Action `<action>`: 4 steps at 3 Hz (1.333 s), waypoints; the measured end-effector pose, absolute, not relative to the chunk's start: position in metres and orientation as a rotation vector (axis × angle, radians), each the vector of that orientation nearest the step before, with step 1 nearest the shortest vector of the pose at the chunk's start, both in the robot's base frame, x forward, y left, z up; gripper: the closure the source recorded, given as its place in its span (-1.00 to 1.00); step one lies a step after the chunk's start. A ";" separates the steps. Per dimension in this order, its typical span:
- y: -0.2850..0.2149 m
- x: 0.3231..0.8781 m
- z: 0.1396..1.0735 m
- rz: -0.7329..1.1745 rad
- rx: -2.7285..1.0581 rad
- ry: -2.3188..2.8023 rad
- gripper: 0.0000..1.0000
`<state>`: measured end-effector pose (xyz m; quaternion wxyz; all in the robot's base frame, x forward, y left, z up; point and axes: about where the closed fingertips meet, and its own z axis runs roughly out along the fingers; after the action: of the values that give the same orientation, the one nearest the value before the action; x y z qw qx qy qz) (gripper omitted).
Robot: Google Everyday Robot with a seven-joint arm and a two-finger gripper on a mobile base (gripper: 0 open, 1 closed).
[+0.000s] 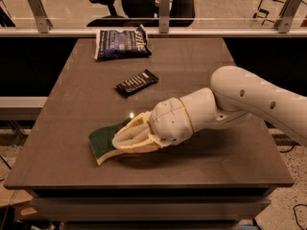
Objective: Move sponge near rxbar chocolate
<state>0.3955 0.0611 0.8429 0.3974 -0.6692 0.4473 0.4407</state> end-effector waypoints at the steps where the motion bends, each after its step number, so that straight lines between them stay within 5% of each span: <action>1: 0.063 0.394 0.843 1.117 -1.699 1.130 -0.28; 2: 0.064 0.393 0.844 1.118 -1.702 1.127 -0.76; 3: 0.066 0.392 0.845 1.119 -1.706 1.124 -1.00; 4: 0.066 0.397 0.848 1.119 -1.719 1.135 -1.00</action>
Offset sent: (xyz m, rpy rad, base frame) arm -0.0009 0.0013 0.0005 -0.0005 -0.0011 0.0032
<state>0.3971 0.0658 0.8480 0.3885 -0.6757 0.4461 0.4398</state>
